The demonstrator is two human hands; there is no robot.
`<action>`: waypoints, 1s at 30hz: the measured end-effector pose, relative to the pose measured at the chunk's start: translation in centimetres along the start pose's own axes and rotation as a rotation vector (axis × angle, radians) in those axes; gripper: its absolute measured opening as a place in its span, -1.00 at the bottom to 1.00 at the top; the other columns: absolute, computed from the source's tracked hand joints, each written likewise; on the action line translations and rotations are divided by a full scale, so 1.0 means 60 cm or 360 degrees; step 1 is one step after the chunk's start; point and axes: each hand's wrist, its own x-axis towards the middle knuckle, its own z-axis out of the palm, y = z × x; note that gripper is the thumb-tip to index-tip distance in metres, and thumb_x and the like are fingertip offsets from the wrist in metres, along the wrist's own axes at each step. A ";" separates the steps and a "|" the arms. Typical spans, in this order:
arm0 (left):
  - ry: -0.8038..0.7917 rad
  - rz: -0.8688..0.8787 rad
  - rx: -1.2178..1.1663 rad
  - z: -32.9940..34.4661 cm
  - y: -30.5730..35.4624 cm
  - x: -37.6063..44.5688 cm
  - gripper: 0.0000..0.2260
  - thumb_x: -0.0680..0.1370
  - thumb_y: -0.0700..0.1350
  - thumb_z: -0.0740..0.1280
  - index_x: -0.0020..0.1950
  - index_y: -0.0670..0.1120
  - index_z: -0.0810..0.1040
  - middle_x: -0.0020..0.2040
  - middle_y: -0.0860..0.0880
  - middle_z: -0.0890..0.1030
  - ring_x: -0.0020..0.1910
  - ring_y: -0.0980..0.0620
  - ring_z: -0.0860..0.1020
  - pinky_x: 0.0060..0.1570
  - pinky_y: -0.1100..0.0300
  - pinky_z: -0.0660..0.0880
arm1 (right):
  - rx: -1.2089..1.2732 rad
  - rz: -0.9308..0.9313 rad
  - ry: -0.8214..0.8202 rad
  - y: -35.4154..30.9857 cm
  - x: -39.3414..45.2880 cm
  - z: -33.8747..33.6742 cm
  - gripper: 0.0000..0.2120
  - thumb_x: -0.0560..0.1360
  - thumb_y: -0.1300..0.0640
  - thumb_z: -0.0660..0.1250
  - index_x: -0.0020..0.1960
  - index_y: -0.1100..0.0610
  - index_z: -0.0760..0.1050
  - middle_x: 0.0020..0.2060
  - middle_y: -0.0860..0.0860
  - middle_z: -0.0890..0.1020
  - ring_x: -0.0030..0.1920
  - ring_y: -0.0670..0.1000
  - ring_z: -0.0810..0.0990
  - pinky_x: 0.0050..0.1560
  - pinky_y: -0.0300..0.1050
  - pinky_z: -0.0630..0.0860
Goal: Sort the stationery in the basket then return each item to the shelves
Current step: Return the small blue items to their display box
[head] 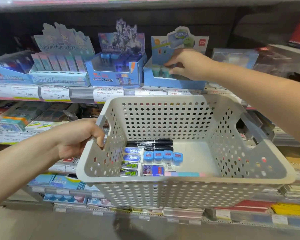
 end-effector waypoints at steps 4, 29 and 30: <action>0.0003 -0.0005 -0.0013 0.000 -0.002 0.003 -0.50 0.08 -0.40 0.17 -0.01 -0.20 0.54 -0.46 -0.21 0.53 -0.58 -0.06 0.52 -0.60 0.20 0.47 | 0.0037 0.0042 0.0097 0.004 -0.005 0.001 -0.73 0.55 0.04 0.27 0.18 0.16 0.53 0.12 0.08 0.60 0.10 0.07 0.53 0.11 -0.07 0.43; 0.0015 -0.0024 0.0073 0.036 -0.032 0.032 -0.27 -0.02 -0.35 0.28 0.18 -0.28 0.51 -0.22 -0.24 0.48 -0.30 -0.12 0.44 -0.24 0.11 0.37 | -0.0281 0.0176 -0.1432 -0.084 -0.206 0.141 -0.57 0.30 -0.07 0.52 -0.47 0.10 0.33 -0.55 -0.07 0.45 -0.36 0.05 0.54 -0.32 -0.22 0.43; 0.0027 -0.0020 0.0079 0.037 -0.032 0.029 -0.27 -0.05 -0.34 0.29 0.16 -0.27 0.52 -0.24 -0.24 0.46 -0.30 -0.12 0.43 -0.24 0.11 0.34 | -0.0262 0.0183 -0.1445 -0.084 -0.205 0.144 -0.59 0.30 -0.05 0.51 -0.47 0.10 0.35 -0.59 -0.08 0.46 -0.36 0.04 0.55 -0.29 -0.21 0.46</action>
